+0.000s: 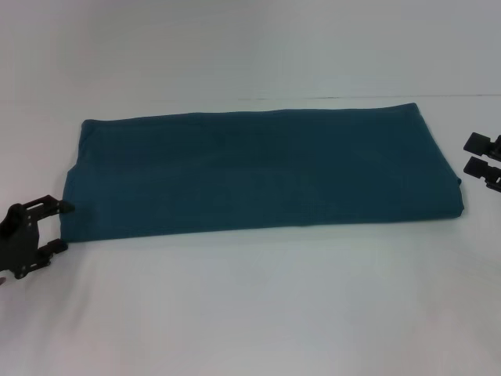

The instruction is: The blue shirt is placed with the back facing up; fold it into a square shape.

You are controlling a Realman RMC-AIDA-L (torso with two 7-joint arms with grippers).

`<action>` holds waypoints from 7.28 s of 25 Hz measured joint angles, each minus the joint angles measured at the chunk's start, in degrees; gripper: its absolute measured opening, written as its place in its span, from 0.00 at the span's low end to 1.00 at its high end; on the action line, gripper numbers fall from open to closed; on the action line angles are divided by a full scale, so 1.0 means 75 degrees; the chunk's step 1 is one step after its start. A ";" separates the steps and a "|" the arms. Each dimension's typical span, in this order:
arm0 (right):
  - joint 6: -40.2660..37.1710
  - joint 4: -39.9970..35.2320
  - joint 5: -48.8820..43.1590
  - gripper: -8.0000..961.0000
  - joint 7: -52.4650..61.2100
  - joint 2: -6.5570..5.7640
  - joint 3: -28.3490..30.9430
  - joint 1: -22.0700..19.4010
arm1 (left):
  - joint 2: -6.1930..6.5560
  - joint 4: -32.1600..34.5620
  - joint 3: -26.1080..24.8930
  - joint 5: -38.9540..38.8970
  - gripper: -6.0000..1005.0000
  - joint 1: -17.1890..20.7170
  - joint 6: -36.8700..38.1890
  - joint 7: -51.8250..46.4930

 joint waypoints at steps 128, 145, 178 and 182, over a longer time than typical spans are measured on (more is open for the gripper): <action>0.0324 0.0492 -0.0038 0.73 -0.0237 0.0046 0.0318 -0.0484 | 0.0347 0.1101 -0.0397 -0.1254 0.05 -0.0413 0.1467 0.3196; 0.0330 0.0493 -0.0199 0.71 -0.0311 0.0120 0.0310 -0.0376 | -0.0394 0.1019 0.1411 -0.1419 0.05 -0.2234 0.1590 0.2927; 0.0463 0.0371 -0.1983 0.65 -0.0301 -0.0219 0.0158 0.0394 | 0.0100 -0.0022 0.2774 -0.3108 0.65 -0.1242 0.1458 0.2991; 0.0539 -0.0101 -0.2917 0.64 -0.0235 -0.0307 -0.0169 0.1370 | 0.0149 0.0232 0.1989 -0.2199 0.73 -0.0957 0.2139 0.2987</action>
